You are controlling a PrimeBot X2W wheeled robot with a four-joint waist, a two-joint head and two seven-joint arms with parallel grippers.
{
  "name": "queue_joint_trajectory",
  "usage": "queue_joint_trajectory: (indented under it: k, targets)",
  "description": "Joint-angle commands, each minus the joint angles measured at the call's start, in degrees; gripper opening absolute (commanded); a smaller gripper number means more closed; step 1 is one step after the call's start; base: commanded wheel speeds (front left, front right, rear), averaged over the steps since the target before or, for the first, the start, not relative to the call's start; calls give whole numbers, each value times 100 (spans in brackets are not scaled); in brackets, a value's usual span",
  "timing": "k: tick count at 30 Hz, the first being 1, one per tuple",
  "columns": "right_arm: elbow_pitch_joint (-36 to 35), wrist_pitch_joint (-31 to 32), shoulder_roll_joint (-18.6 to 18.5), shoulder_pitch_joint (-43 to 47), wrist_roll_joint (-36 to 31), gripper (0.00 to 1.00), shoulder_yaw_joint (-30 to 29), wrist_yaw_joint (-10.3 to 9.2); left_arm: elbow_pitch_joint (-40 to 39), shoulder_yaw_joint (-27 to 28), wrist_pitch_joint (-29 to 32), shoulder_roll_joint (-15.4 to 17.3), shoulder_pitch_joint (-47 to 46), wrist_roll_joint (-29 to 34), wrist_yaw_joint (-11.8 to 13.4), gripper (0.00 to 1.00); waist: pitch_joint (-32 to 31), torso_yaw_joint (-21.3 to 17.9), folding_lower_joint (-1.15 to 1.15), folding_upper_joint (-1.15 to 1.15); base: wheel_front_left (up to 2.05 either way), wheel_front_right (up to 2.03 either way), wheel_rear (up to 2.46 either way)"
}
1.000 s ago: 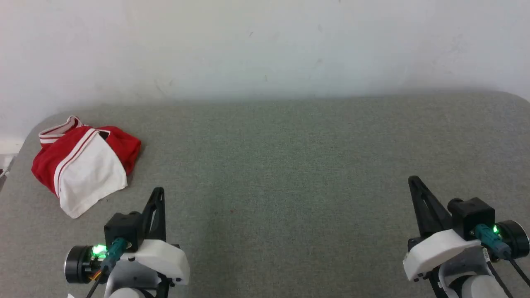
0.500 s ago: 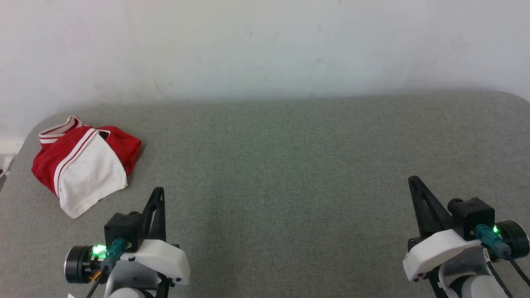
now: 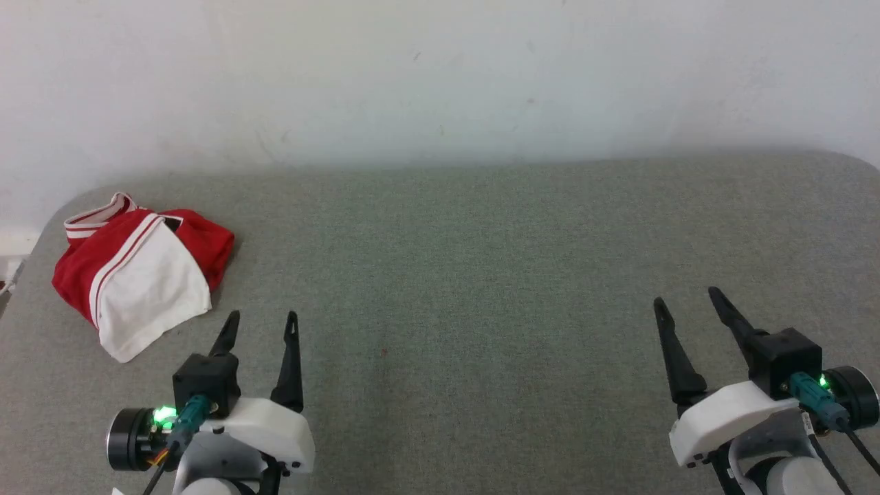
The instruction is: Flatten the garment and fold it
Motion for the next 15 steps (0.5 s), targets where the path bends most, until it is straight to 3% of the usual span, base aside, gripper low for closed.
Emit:
queue_joint_trajectory:
  k: [1,15]
  targets:
    - [1,-30,1,-1,31,100,-13,0,4,0,-30,-1,-4,-13,26,100,2,0,0,-1,0,0,0]
    - [-72,-197,3,2,304,100,-72,0,-18,-20,-198,-4,-18,-93,166,100,29,9,0,-1,0,0,0]
